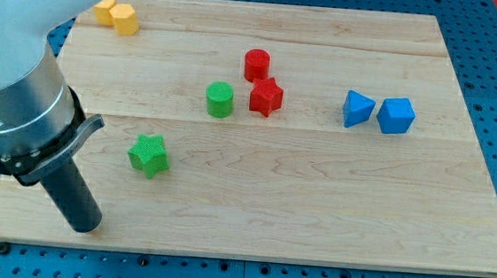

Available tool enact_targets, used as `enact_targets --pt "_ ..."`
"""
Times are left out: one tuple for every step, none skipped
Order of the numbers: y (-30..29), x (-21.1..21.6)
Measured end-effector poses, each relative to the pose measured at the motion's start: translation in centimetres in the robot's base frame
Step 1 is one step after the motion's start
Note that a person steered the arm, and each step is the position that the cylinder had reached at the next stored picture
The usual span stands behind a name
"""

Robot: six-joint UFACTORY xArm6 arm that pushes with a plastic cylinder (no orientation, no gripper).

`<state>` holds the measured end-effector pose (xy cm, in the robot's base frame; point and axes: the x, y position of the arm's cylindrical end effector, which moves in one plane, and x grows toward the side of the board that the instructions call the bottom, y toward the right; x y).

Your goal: Drag the green blocks towards the center

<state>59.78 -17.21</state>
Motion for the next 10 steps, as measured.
enact_targets --pt "0.9 0.0" --pt "1.0 0.0" --pt "1.0 0.0" --pt "2.2 -1.8" --pt "3.9 -4.8" --pt "5.9 -9.1" --pt "8.7 -13.4" --pt "7.8 -9.8" --pt "4.0 -11.3" --pt "9.5 -15.5"
